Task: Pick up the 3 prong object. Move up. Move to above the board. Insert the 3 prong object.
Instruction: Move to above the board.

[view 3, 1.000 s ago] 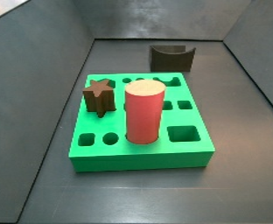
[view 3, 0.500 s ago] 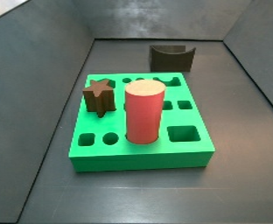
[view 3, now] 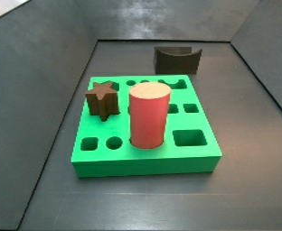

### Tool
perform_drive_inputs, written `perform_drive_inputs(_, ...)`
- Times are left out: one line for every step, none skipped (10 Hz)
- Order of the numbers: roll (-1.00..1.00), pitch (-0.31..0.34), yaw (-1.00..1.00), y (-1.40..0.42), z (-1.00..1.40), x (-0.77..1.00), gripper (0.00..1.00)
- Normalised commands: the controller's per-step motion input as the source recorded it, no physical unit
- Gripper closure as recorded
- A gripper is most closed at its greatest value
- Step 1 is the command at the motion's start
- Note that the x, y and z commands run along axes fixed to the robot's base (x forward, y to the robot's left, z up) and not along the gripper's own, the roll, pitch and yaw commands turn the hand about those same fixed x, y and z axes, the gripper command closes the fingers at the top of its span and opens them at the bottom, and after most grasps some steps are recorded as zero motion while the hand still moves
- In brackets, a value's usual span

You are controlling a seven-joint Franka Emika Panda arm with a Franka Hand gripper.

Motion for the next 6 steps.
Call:
perform_drive_inputs(-0.01, 0.056, 0.01, -1.00, 0.01, 0.24, 1.00)
perform_drive_inputs(0.00, 0.055, 0.01, -1.00, 0.01, 0.24, 1.00)
perform_drive_inputs(0.00, 0.061, 0.01, -1.00, 0.01, 0.25, 1.00)
perform_drive_inputs(-0.01, 0.066, 0.01, -1.00, 0.01, 0.27, 1.00)
perform_drive_inputs(0.00, 0.071, 0.01, -1.00, 0.02, 0.28, 1.00)
perform_drive_inputs(0.01, 0.077, 0.01, -1.00, 0.02, 0.30, 1.00)
